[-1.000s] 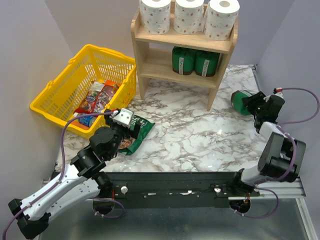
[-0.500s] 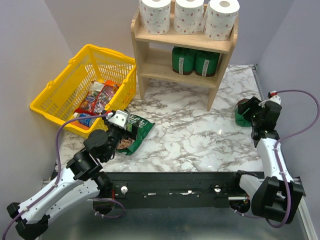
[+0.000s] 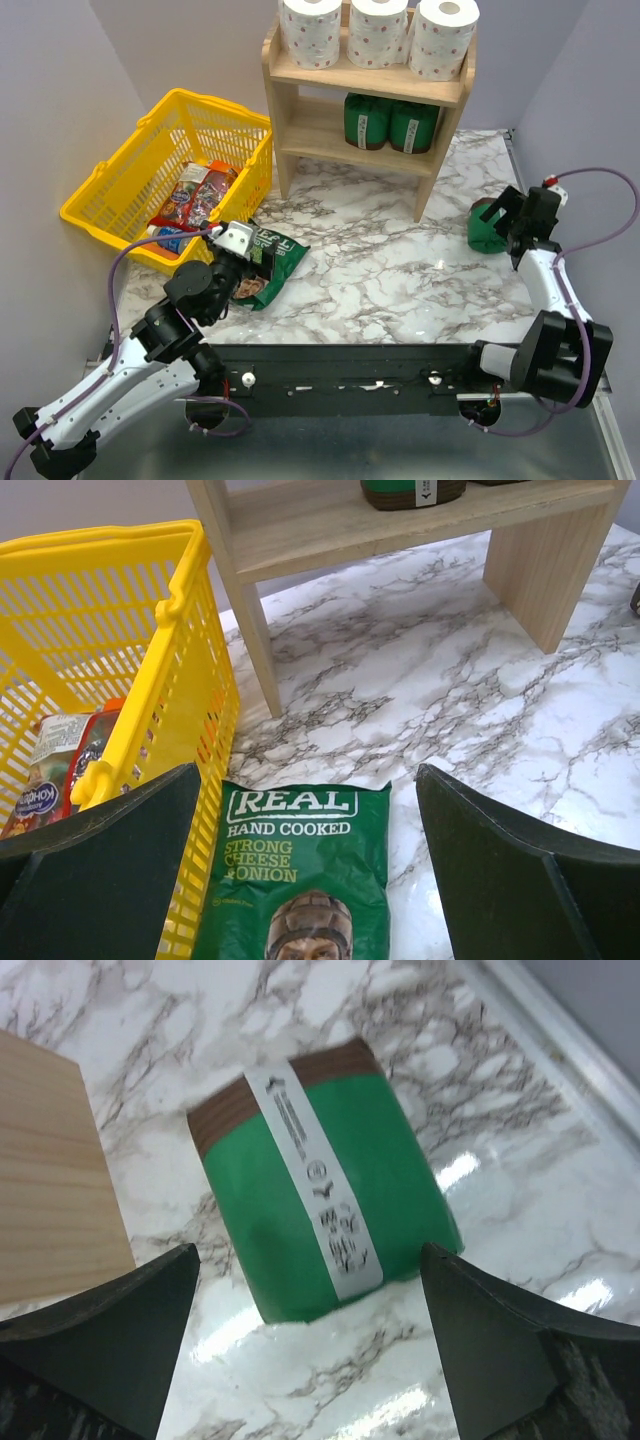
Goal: Place and organize the paper towels onto the shelf
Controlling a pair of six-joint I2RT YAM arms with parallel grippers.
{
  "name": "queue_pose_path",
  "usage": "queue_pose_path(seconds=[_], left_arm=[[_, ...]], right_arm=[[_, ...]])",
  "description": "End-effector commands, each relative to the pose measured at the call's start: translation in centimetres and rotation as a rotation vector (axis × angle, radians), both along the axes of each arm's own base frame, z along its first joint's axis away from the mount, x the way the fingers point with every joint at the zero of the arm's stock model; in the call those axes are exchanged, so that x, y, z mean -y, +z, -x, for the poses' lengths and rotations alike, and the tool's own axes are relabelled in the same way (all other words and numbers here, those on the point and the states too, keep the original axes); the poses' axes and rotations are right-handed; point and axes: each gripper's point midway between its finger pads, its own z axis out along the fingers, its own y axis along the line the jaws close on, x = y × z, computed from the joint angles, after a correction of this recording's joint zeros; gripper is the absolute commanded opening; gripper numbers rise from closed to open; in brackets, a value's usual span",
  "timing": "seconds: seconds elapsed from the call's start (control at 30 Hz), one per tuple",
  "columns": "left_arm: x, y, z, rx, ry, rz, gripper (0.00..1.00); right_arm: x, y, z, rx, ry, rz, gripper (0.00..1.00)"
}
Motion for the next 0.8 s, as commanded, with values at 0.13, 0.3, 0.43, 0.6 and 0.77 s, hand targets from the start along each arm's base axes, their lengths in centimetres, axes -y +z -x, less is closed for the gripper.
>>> queue_pose_path(seconds=[0.13,0.3,0.43,0.6,0.77], left_arm=[[0.6,0.6,0.2,0.000,-0.035,0.022,0.99],[0.4,0.5,0.1,-0.001,-0.023,0.019,0.99],[0.2,0.8,0.2,0.008,-0.017,0.024,0.99],[0.2,0.9,0.2,0.009,-0.017,0.025,0.99],[0.1,1.0,0.4,0.000,-0.019,0.025,0.99]], right_arm=[[2.3,2.5,-3.2,-0.076,0.137,0.185,1.00],[2.2,1.2,-6.0,-0.141,0.255,0.080,1.00],[1.8,-0.2,-6.3,-0.166,0.308,0.015,1.00],[0.7,-2.0,-5.9,-0.211,0.340,-0.058,1.00],[-1.9,-3.9,-4.2,-0.223,0.369,-0.188,0.97]])
